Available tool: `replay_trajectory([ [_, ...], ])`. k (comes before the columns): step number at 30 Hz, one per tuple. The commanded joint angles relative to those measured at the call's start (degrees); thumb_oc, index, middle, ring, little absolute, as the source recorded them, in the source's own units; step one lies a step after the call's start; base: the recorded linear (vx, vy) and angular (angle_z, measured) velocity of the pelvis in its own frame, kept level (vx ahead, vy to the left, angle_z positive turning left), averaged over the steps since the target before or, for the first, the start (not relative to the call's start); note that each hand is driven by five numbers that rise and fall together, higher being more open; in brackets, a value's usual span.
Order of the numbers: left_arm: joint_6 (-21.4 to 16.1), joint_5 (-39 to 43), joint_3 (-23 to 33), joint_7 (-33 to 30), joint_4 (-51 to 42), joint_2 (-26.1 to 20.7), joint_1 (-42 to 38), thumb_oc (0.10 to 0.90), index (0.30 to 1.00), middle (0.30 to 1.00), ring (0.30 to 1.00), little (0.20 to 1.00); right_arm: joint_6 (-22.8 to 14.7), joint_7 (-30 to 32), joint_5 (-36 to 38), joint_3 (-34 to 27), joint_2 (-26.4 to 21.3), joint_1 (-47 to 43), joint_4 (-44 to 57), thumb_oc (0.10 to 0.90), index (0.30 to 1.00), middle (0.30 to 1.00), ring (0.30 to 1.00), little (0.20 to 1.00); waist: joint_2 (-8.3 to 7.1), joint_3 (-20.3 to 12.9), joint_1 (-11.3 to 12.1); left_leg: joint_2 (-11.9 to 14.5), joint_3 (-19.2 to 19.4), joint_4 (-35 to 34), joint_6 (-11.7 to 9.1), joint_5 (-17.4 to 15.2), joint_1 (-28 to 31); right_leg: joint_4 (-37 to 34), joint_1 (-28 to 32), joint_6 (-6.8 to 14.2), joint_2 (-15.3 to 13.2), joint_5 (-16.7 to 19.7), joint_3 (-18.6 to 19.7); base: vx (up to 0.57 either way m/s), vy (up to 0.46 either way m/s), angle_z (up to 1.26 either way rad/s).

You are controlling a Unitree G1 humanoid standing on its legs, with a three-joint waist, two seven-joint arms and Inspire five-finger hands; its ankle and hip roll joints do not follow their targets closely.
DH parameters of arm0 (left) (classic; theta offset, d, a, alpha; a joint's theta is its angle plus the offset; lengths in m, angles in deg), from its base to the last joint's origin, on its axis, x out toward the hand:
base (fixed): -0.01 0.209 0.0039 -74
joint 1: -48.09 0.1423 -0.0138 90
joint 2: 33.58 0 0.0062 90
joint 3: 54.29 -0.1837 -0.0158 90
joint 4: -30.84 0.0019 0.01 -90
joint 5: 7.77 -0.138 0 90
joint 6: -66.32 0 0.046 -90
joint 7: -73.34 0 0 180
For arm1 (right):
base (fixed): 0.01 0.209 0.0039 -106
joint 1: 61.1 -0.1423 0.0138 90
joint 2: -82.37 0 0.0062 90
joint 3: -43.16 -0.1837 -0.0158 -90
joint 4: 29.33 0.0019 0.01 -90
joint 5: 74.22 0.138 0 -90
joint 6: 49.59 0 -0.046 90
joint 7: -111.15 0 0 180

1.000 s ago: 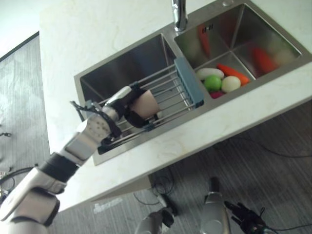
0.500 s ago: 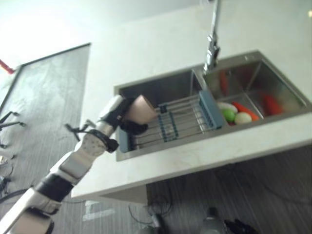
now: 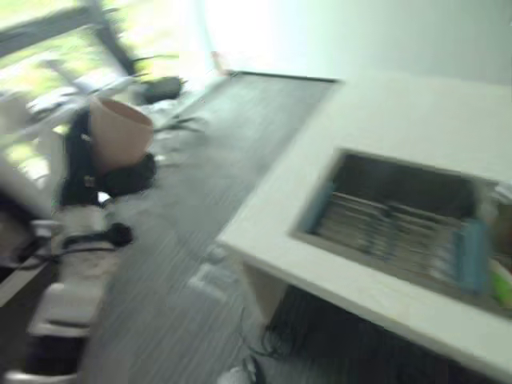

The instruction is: Place the dishes in the dishwasher.

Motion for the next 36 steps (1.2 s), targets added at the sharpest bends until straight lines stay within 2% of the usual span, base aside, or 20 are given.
replay_trajectory([
  [1,-5.2,-1.8,8.5,-2.3,3.0,-12.3,-11.6,0.400,0.300,0.300,0.300,0.300,-1.3,-1.4,2.8,-2.2,2.0,-10.9,-1.6,0.800,0.900,0.900,0.900,0.900,-0.95,4.9,-2.5,7.8,-1.4,7.4,-12.4,-5.6,5.1,-18.9,-4.3,4.4,2.4,4.7,-0.3,-0.11,0.343,2.88],
  [4,-5.6,-0.8,7.4,-0.1,3.9,-11.9,-12.2,0.400,0.300,0.300,0.300,0.300,-1.7,-2.2,1.2,-3.2,1.8,-11.2,-1.9,0.800,0.900,0.900,0.900,0.900,-0.82,4.3,-2.2,6.4,-1.5,7.4,-11.4,-7.1,5.1,-18.9,-3.9,4.8,1.9,4.9,-0.9,-0.02,0.403,1.26],
  [5,-5.6,-0.9,6.7,1.9,4.0,-11.8,-12.1,0.400,0.300,0.300,0.300,0.300,-2.1,-1.8,0.6,-3.2,2.1,-11.3,-1.5,0.800,0.900,0.900,0.900,0.900,-0.62,3.9,-1.5,4.9,-3.2,7.4,-10.5,-8.0,4.6,-18.9,-3.3,5.0,1.9,4.6,-0.7,0.17,0.595,0.45],
  [6,-6.9,-1.9,5.2,5.3,3.9,-11.7,-12.2,0.400,0.300,0.300,0.300,0.300,-1.7,-1.3,1.9,-3.2,2.3,-12.0,-1.0,0.800,0.900,0.900,0.900,0.900,-0.29,3.1,-0.2,1.5,-6.5,7.4,-8.7,-9.9,4.1,-18.9,-1.9,5.5,2.4,3.9,0.2,0.18,0.575,0.37],
  [9,-7.5,-2.7,3.8,6.8,4.2,-11.9,-12.6,0.400,0.300,0.300,0.300,0.300,-1.7,-1.7,1.7,-3.4,2.3,-12.4,-0.4,0.800,0.900,0.900,0.900,0.900,0.11,2.6,0.3,-0.7,-8.5,7.4,-7.2,-11.1,4.0,-18.9,-0.8,5.7,3.0,3.6,0.9,0.13,0.303,0.42],
  [10,-7.6,-2.9,2.5,7.9,4.6,-12.2,-13.2,0.400,0.300,0.300,0.300,0.300,-1.5,-2.1,2.1,-3.7,2.3,-12.6,0.2,0.800,0.900,0.900,0.900,0.900,0.50,2.2,0.4,-2.1,-10.1,7.4,-6.2,-11.8,4.1,-18.9,-0.2,5.8,3.7,3.8,1.8,0.22,0.409,0.46],
  [13,-9.1,-4.3,-1.3,8.0,7.0,-11.7,-15.0,0.400,0.300,0.300,0.300,0.300,-0.3,-3.8,2.0,-4.2,2.1,-13.2,0.9,0.800,0.900,0.900,0.900,0.900,0.91,2.0,-1.0,-4.0,-12.4,7.4,-4.1,-13.5,4.4,-16.8,-0.9,6.2,6.4,5.9,6.9,0.17,0.258,0.68],
  [15,-12.0,-5.8,-4.2,8.9,8.1,-10.5,-16.0,0.400,0.300,0.300,0.300,0.300,0.6,-3.2,3.0,-2.8,2.8,-13.0,2.9,0.800,0.900,0.900,0.900,0.900,0.30,2.4,-2.0,-5.6,-15.2,7.4,-2.6,-13.6,3.3,-16.0,-2.6,5.1,10.8,6.3,11.8,0.17,0.119,0.71],
  [18,-13.3,-7.2,-5.7,10.4,7.1,-9.4,-15.7,0.400,0.300,0.300,0.300,0.300,2.6,-1.7,4.6,-1.4,3.0,-13.5,4.2,0.800,0.900,0.900,0.900,0.900,-0.46,2.9,-2.1,-7.6,-18.8,7.4,-2.6,-13.8,3.3,-18.9,-2.6,3.9,13.7,6.2,14.2,0.23,0.046,1.02],
  [20,-12.8,-7.1,-5.9,11.9,5.3,-9.3,-15.3,0.400,0.300,0.300,0.300,0.300,3.7,-2.3,5.1,-1.4,2.7,-13.8,3.4,0.800,0.900,0.900,0.900,0.900,-1.69,3.0,-1.8,-9.5,-19.7,7.4,-3.1,-13.8,3.2,-18.9,-5.5,3.6,13.4,4.7,16.1,0.26,-0.057,0.79],
  [22,-12.8,-7.2,-6.0,12.4,4.2,-9.1,-15.1,0.400,0.300,0.300,0.300,0.300,3.8,-2.3,4.9,-1.2,2.7,-14.0,2.9,0.800,0.900,0.900,0.900,0.900,-2.41,2.9,-1.7,-10.6,-19.8,7.4,-3.3,-14.1,3.0,-18.9,-8.0,4.0,12.8,4.9,17.4,0.23,-0.083,0.52],
  [23,-12.8,-7.3,-6.1,12.8,3.5,-9.1,-15.2,0.400,0.300,0.300,0.300,0.300,3.9,-2.2,5.1,-1.0,2.8,-14.3,2.5,0.800,0.900,0.900,0.900,0.900,-2.88,3.1,-1.8,-11.3,-19.8,7.4,-3.3,-14.6,2.9,-18.9,-10.3,4.6,12.2,6.1,18.3,0.38,-0.171,0.83],
  [24,-13.3,-8.4,-6.0,13.5,2.6,-10.6,-15.5,0.400,0.300,0.300,0.300,0.300,4.1,-1.6,4.8,-0.9,3.5,-15.1,1.8,0.800,0.900,0.900,0.900,0.900,-3.29,3.6,-2.2,-12.2,-19.6,7.4,-2.9,-16.4,3.4,-18.9,-15.7,6.6,10.6,10.2,19.4,0.59,-0.280,0.98],
  [25,-14.4,-8.9,-5.0,14.5,2.7,-12.8,-16.0,0.400,0.300,0.300,0.300,0.300,4.7,-1.5,3.8,-0.8,4.0,-15.6,1.6,0.800,0.900,0.900,0.900,0.900,-3.06,4.5,-2.2,-12.1,-18.5,7.4,-2.5,-17.1,4.4,-18.9,-16.4,6.6,10.4,10.8,18.2,0.56,-0.274,0.84],
  [29,-13.9,-7.8,-6.9,13.2,3.4,-12.9,-18.2,0.400,0.300,0.300,0.300,0.300,5.6,-2.5,2.4,-0.3,3.3,-15.5,0.2,0.800,0.900,0.900,0.900,0.900,-3.42,5.0,-2.5,-13.8,-17.5,7.4,-2.8,-16.6,7.4,-18.9,-14.6,4.8,11.1,10.4,15.9,0.46,-0.165,0.35],
  [30,-14.5,-7.0,-8.5,11.8,3.8,-11.4,-18.4,0.400,0.300,0.300,0.300,0.300,5.3,-2.4,0.7,-0.2,2.0,-15.7,0.0,0.800,0.900,0.900,0.900,0.900,-4.05,5.3,-3.0,-13.5,-15.4,13.4,-5.8,-11.6,9.8,-18.9,-11.8,1.9,10.2,7.8,14.1,0.57,-0.082,0.39],
  [31,-14.8,-6.5,-8.6,11.3,3.6,-11.2,-18.0,0.400,0.300,0.300,0.300,0.300,5.1,-2.7,0.4,-0.3,1.3,-15.8,0.1,0.800,0.900,0.900,0.900,0.900,-3.69,5.5,-3.3,-12.1,-15.1,19.1,-7.5,-9.7,8.5,-18.9,-10.7,0.6,10.4,6.5,13.5,0.51,-0.064,0.34],
  [33,-15.4,-4.7,-8.5,11.8,4.0,-11.6,-18.3,0.400,0.300,0.300,0.300,0.300,4.6,-3.3,-0.1,-0.5,0.5,-15.6,0.1,0.800,0.900,0.900,0.900,0.900,-3.97,5.6,-3.7,-10.0,-13.7,23.0,-8.5,-6.8,5.4,-18.9,-10.0,-0.7,10.1,5.3,13.0,0.21,-0.026,0.50],
  [34,-15.6,-4.3,-8.6,12.0,4.3,-11.7,-18.6,0.400,0.300,0.300,0.300,0.300,4.4,-3.4,-0.1,-0.6,0.3,-15.5,0.1,0.800,0.900,0.900,0.900,0.900,-3.66,5.7,-3.9,-9.0,-13.7,23.8,-8.7,-7.3,4.9,-18.9,-9.7,-0.9,10.4,5.0,12.6,0.24,0.004,0.44],
  [36,-16.0,-3.7,-9.0,12.6,5.1,-11.5,-19.6,0.400,0.300,0.300,0.300,0.300,3.5,-4.3,-0.6,-1.3,0.2,-15.6,-0.9,0.800,0.900,0.900,0.900,0.900,-3.39,5.9,-4.1,-7.5,-12.6,15.0,-7.6,-7.8,5.4,-18.9,-9.3,-0.8,10.5,4.6,12.3,0.32,0.080,0.11],
])
